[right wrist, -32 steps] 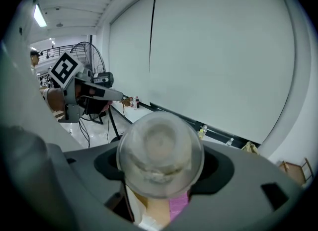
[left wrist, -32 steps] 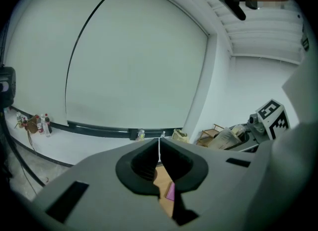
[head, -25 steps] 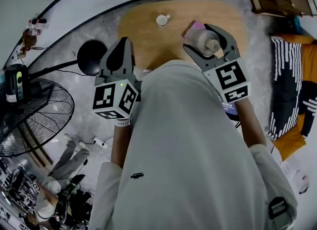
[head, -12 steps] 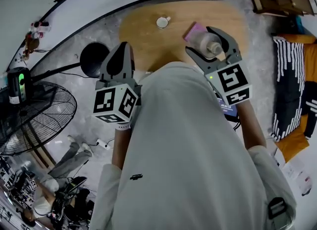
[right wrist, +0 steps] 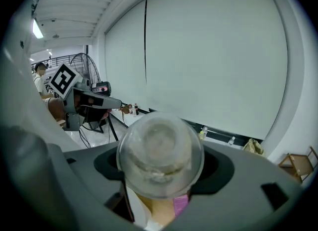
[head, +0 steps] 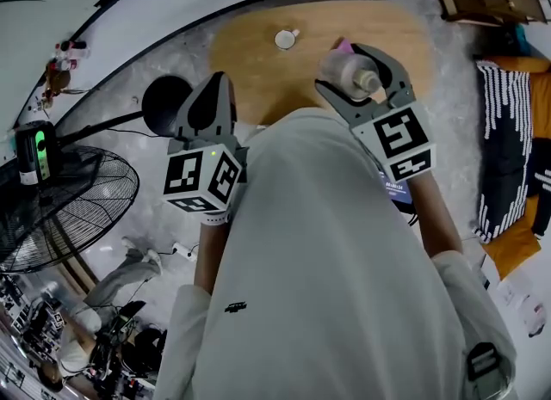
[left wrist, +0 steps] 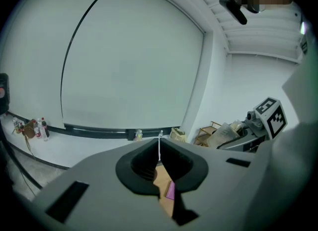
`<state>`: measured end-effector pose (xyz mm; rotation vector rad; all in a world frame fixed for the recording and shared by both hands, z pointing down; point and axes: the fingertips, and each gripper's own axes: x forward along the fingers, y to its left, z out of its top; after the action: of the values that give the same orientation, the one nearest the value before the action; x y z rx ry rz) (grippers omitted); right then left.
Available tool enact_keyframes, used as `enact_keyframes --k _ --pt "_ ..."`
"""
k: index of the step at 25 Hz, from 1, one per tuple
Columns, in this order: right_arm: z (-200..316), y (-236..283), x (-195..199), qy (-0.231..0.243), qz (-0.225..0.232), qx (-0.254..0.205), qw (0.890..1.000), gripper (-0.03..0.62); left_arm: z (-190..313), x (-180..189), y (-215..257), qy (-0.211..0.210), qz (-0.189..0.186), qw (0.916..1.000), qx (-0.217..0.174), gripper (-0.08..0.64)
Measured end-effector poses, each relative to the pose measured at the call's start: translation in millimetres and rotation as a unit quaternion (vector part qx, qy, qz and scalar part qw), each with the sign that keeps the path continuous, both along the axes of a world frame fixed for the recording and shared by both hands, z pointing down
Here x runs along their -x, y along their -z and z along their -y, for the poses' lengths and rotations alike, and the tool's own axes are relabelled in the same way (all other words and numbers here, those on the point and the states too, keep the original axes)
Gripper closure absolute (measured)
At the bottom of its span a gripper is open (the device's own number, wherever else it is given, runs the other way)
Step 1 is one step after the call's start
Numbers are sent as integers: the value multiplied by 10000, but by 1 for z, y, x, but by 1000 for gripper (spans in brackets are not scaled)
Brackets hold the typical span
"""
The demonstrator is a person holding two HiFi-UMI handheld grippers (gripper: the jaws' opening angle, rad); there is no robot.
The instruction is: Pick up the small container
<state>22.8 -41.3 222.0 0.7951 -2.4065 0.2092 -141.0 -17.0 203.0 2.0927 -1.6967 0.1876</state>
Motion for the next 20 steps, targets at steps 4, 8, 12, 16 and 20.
enact_keyframes --k 4,8,12,16,20 --pt "0 1 6 50 5 -8 10000 253 1 2 0 -5 2 10000 13 535" --pt "0 0 16 108 -7 3 9999 253 3 9 -1 -17 -8 10000 21 535" --pt "0 1 19 118 28 47 9999 253 6 10 1 -34 -13 10000 18 535" --pt "2 1 21 133 29 68 9999 253 10 9 0 -52 -13 10000 50 535" --pt "1 2 25 130 59 89 9999 253 8 12 -2 -91 -24 9999 92 535"
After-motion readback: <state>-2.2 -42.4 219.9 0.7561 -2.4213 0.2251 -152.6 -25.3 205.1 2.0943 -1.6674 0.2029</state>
